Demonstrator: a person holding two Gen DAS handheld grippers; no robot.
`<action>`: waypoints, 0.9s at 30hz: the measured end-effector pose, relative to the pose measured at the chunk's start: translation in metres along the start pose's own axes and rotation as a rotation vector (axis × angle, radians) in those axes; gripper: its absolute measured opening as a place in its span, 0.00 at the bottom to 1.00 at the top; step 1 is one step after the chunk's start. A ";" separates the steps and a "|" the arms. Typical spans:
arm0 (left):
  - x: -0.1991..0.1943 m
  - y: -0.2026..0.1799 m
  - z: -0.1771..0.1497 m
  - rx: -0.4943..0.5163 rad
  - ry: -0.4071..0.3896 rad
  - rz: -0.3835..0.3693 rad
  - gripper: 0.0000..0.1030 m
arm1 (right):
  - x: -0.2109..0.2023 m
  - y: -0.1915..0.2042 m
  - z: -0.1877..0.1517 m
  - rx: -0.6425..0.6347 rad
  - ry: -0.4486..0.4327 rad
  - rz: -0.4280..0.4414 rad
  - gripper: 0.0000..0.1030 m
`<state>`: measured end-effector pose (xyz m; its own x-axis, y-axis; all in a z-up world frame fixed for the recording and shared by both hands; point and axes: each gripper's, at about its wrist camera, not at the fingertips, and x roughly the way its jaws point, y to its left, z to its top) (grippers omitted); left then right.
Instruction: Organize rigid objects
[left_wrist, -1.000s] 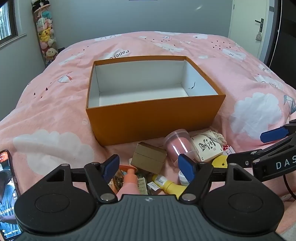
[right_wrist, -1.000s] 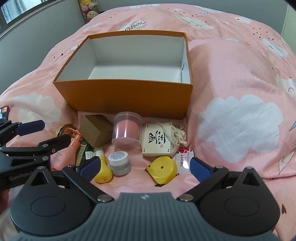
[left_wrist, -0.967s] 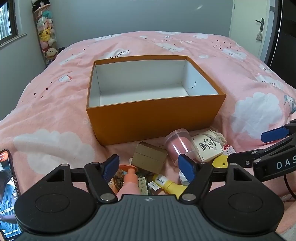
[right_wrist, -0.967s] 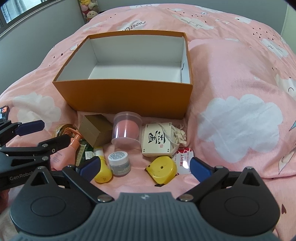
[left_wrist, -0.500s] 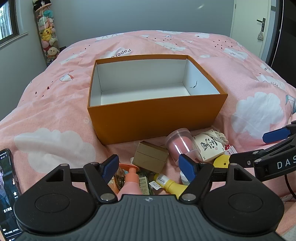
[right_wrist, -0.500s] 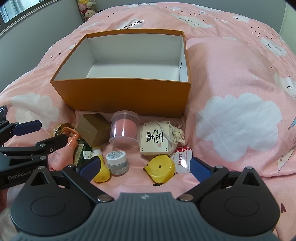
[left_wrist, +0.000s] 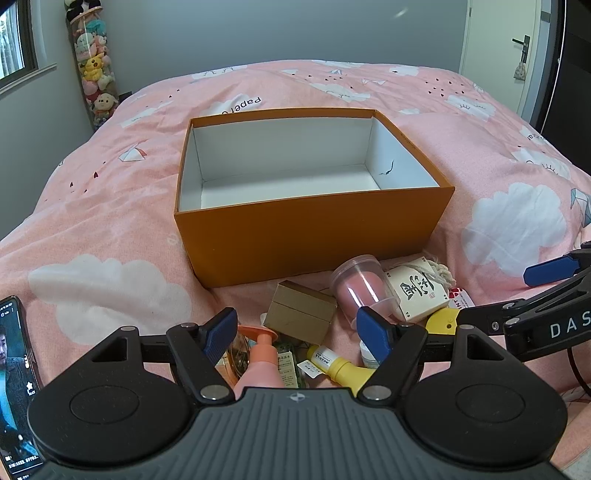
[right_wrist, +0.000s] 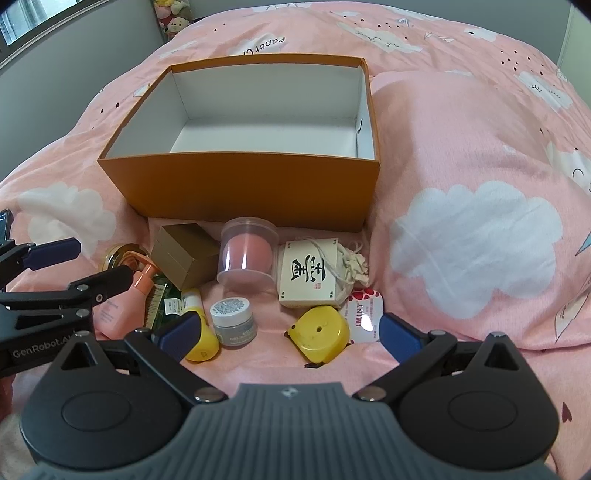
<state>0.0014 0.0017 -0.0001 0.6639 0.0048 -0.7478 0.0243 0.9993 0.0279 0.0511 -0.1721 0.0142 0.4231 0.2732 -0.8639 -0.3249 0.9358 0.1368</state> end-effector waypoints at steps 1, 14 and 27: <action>0.000 0.000 -0.001 0.000 0.000 -0.002 0.84 | 0.000 0.000 0.000 0.000 0.001 -0.001 0.98; 0.009 0.004 0.005 0.000 0.043 -0.039 0.84 | 0.007 0.000 0.004 -0.007 0.043 -0.007 0.98; 0.044 0.023 0.020 0.034 0.084 -0.182 0.85 | 0.019 0.000 0.047 -0.093 0.057 0.017 0.70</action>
<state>0.0468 0.0245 -0.0192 0.5821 -0.1711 -0.7949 0.1640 0.9822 -0.0914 0.0990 -0.1565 0.0212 0.3688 0.2732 -0.8885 -0.4102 0.9055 0.1082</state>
